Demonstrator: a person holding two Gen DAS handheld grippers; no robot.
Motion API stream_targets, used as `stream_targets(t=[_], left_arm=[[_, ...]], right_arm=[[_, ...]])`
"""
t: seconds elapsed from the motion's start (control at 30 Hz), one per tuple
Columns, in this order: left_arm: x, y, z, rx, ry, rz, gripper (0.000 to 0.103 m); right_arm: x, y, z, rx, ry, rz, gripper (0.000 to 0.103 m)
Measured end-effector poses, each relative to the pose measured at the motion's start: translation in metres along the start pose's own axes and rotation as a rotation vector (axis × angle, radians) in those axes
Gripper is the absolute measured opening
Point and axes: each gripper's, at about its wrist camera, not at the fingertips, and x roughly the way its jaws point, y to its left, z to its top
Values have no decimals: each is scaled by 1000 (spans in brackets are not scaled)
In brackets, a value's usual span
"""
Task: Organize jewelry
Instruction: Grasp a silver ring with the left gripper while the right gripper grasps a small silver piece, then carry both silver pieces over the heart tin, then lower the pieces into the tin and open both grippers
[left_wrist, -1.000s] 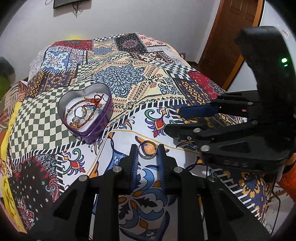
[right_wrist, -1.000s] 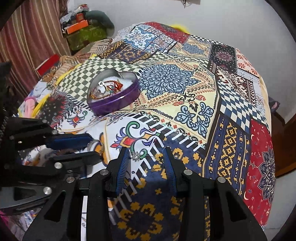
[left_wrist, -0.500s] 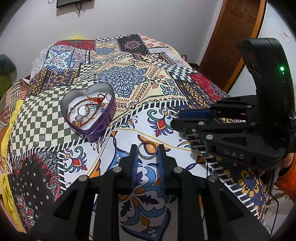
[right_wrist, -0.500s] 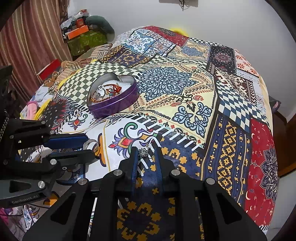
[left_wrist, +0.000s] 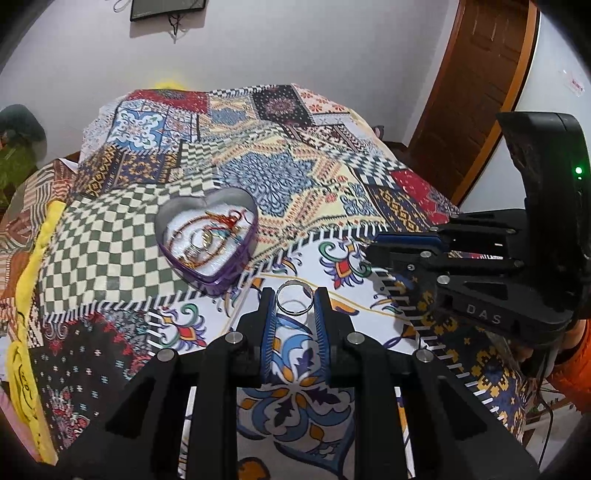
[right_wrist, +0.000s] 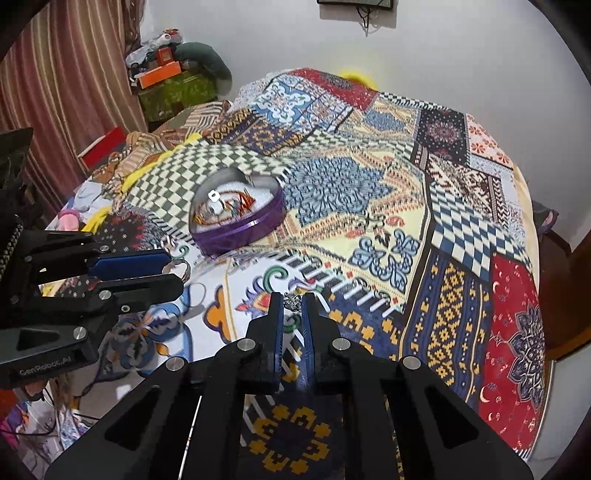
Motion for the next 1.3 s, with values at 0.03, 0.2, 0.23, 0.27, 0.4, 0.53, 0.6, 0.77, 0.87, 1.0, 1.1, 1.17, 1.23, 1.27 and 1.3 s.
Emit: stream_targets(t=[0.03,0.2,0.23,0.27,0.4,0.53,0.6,0.77,0.87,1.0,1.1,1.17,1.23,1.27,1.3], left_arm=[[-2,2,1,-1,-6,3,20],[-14,12,8,-15,-41,21,20],[-16,14,10,-17,-47,26,20],[-18,18,12,-19,-56,32,20],[-26,28,19,-26,-79,53,20],[-30,39,25,-33,-95,73,20],[-30,45,26,-36,-99,81,20],[-24,60,25,-56,-92,96,20],[-15,68,23,-74,-75,90,20],[-1,75,23,-86,-54,85,20],[8,79,27,-89,-51,80,20],[13,81,31,-88,-53,78,20],[18,82,35,-84,-52,76,20],[20,82,37,-79,-51,78,20],[23,83,40,-75,-50,80,20]], right_arm=[[-2,1,2,1,-7,1,9],[-14,9,18,-5,-59,4,9],[-16,11,22,-8,-70,4,9],[-17,12,24,-10,-77,5,9],[-23,20,39,-18,-117,18,9],[-22,27,49,-23,-137,40,9],[-18,32,52,-31,-140,51,9],[-2,41,56,-40,-124,76,9],[10,45,60,-38,-111,85,9],[23,46,66,-35,-92,90,9],[31,44,70,-33,-80,85,9],[35,42,72,-29,-76,78,9],[38,39,74,-22,-72,75,9],[41,37,76,-17,-68,73,9],[43,36,77,-15,-65,73,9]])
